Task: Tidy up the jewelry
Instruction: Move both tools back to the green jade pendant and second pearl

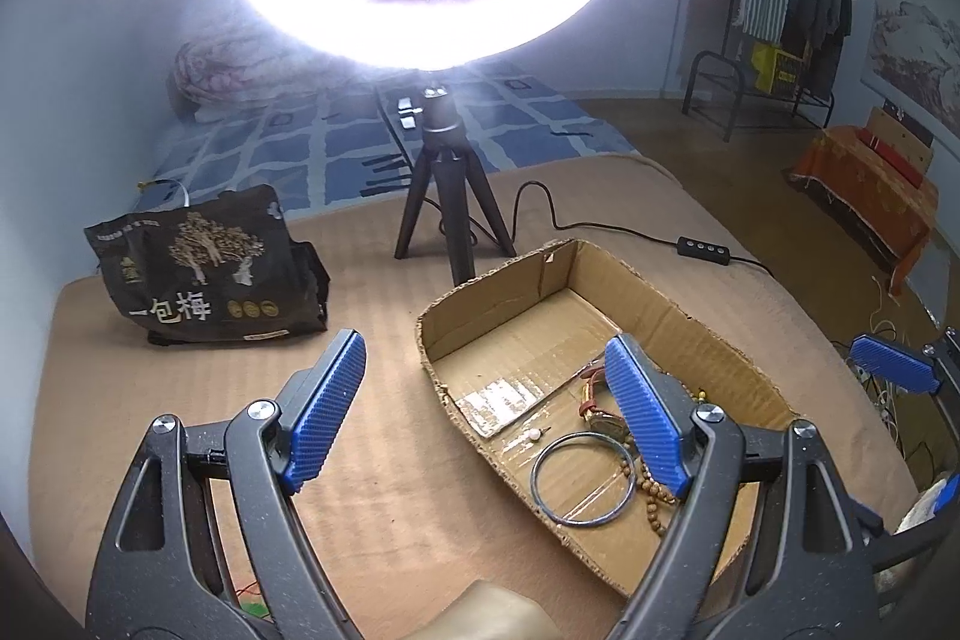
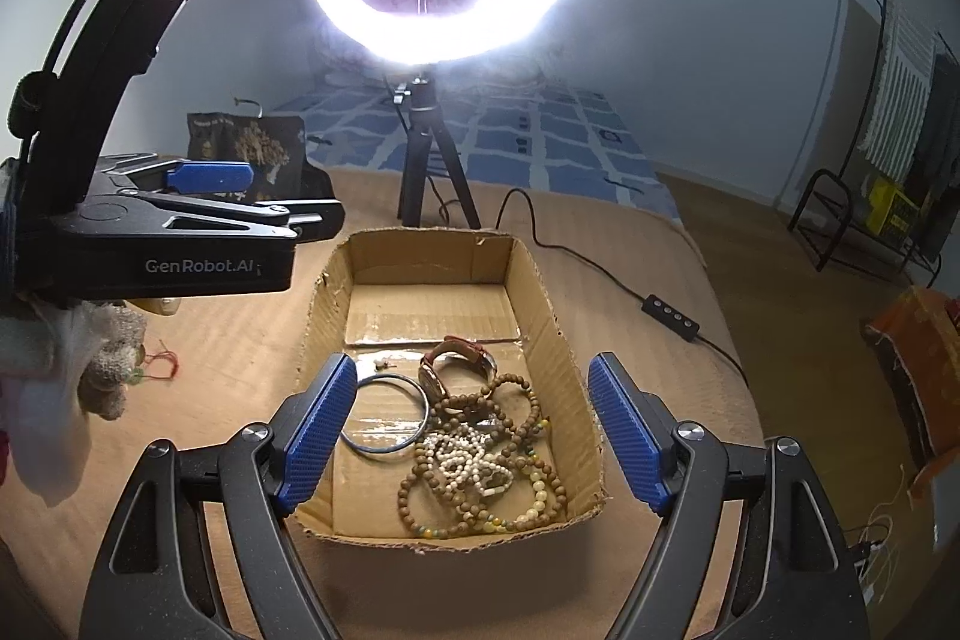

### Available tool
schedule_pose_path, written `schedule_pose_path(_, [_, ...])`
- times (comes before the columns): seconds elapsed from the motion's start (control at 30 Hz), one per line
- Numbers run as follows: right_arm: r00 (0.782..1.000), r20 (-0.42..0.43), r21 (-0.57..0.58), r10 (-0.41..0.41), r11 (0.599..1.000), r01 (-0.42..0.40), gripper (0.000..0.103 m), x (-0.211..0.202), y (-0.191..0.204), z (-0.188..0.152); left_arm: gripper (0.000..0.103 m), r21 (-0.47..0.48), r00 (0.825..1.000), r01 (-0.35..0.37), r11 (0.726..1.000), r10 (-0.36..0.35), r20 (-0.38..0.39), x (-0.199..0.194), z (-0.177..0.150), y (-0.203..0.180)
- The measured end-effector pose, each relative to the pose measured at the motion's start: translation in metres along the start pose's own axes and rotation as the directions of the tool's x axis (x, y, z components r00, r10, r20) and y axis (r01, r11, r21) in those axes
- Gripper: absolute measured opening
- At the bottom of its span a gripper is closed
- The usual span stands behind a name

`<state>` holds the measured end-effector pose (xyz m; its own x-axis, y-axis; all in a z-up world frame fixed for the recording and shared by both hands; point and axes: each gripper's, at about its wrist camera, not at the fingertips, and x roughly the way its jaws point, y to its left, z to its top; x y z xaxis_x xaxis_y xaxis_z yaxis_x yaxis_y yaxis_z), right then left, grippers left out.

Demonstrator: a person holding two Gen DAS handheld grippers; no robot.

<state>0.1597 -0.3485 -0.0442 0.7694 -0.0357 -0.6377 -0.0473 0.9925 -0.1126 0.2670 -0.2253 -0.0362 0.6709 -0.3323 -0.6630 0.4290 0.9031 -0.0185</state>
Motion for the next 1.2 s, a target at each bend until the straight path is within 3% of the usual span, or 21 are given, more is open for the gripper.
schedule_pose_path(0.53, [0.999,0.031,0.001,0.019,1.000,-0.019,0.079,-0.023,0.016,0.008,0.084,-0.017,0.999,-0.014,1.000,0.015,0.045,-0.046,-0.007,0.036])
schedule_pose_path(0.9, [0.992,0.089,-0.022,0.088,0.996,-0.086,0.079,-0.034,0.044,0.009,0.084,-0.116,0.994,-0.073,0.991,0.082,0.077,-0.102,-0.038,0.120])
schedule_pose_path(1.2, [0.987,0.081,-0.073,0.138,0.989,-0.132,0.079,-0.034,0.076,0.005,0.084,-0.206,0.989,-0.126,0.971,0.139,0.050,-0.130,-0.089,0.186])
